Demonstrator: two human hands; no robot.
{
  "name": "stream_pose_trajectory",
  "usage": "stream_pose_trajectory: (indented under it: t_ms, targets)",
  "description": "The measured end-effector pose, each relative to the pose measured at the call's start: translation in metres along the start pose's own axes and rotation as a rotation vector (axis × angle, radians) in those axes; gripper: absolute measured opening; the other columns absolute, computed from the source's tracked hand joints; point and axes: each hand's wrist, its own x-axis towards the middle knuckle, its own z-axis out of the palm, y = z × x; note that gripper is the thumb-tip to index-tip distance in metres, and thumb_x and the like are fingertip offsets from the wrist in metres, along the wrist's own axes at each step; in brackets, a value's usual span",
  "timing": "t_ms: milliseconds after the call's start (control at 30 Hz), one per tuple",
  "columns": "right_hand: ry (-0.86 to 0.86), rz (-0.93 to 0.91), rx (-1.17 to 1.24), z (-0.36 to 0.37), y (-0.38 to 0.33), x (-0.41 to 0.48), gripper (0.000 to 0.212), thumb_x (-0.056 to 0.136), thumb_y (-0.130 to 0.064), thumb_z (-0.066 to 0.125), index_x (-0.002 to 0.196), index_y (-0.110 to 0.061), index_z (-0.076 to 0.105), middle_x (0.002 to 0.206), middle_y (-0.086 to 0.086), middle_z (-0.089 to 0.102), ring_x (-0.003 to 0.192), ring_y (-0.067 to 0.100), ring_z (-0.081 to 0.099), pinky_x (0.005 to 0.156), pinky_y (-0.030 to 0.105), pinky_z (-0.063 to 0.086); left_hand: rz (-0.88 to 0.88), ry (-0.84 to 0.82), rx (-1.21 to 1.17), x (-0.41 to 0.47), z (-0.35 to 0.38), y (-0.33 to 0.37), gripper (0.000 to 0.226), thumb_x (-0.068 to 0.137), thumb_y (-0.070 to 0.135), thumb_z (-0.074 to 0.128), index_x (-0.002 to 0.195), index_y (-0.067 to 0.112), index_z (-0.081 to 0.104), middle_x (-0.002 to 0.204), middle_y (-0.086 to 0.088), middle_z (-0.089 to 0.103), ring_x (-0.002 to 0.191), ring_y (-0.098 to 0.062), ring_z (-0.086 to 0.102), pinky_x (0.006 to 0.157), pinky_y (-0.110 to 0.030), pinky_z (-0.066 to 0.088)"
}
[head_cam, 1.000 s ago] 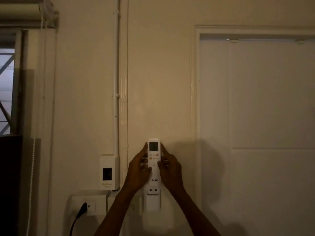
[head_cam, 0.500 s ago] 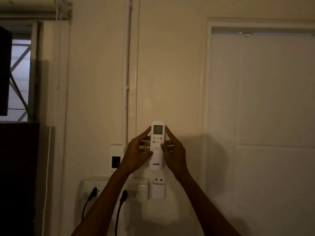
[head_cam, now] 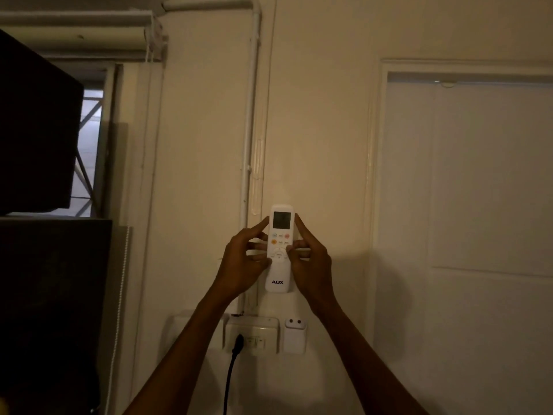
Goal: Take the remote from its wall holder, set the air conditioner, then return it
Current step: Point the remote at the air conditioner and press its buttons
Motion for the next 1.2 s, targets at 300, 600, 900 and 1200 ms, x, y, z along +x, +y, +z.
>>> stream_pose_trajectory:
  t_ms: [300, 600, 900, 1200]
  targets:
    - [-0.062, -0.061, -0.008, -0.007, -0.042, -0.024, 0.061, 0.089, -0.011, 0.056, 0.141, -0.031, 0.030, 0.119, 0.004, 0.058, 0.098, 0.010, 0.059, 0.069, 0.009, 0.051, -0.049, 0.010, 0.016, -0.030, -0.020, 0.042, 0.080, 0.071, -0.004, 0.074, 0.139, 0.023, 0.042, 0.112, -0.007, 0.057, 0.097, -0.019, 0.064, 0.073, -0.027, 0.060]
    - [-0.100, -0.057, 0.044, -0.041, -0.117, -0.058, 0.063, 0.089, -0.009, 0.056, 0.142, -0.031, 0.031, 0.112, 0.001, 0.052, 0.103, 0.014, 0.056, 0.075, 0.016, 0.051, -0.044, 0.055, 0.006, -0.081, -0.039, 0.127, 0.077, 0.074, -0.003, 0.072, 0.139, 0.025, 0.042, 0.113, -0.009, 0.059, 0.096, -0.017, 0.064, 0.072, -0.022, 0.060]
    - [-0.091, -0.080, 0.056, -0.073, -0.208, -0.132, 0.064, 0.087, -0.008, 0.057, 0.142, -0.027, 0.031, 0.116, 0.003, 0.051, 0.108, 0.015, 0.055, 0.071, 0.010, 0.050, -0.009, 0.065, 0.080, -0.161, -0.070, 0.215, 0.076, 0.072, 0.001, 0.075, 0.137, 0.027, 0.044, 0.114, -0.002, 0.059, 0.095, -0.011, 0.064, 0.073, -0.023, 0.060]
    - [-0.160, -0.101, 0.120, -0.081, -0.296, -0.166, 0.068, 0.085, -0.007, 0.060, 0.143, -0.026, 0.029, 0.120, 0.003, 0.047, 0.111, 0.011, 0.052, 0.067, 0.006, 0.050, 0.045, 0.082, 0.128, -0.206, -0.125, 0.296, 0.070, 0.074, 0.002, 0.072, 0.133, 0.027, 0.045, 0.118, -0.001, 0.056, 0.098, -0.013, 0.062, 0.076, -0.028, 0.059]
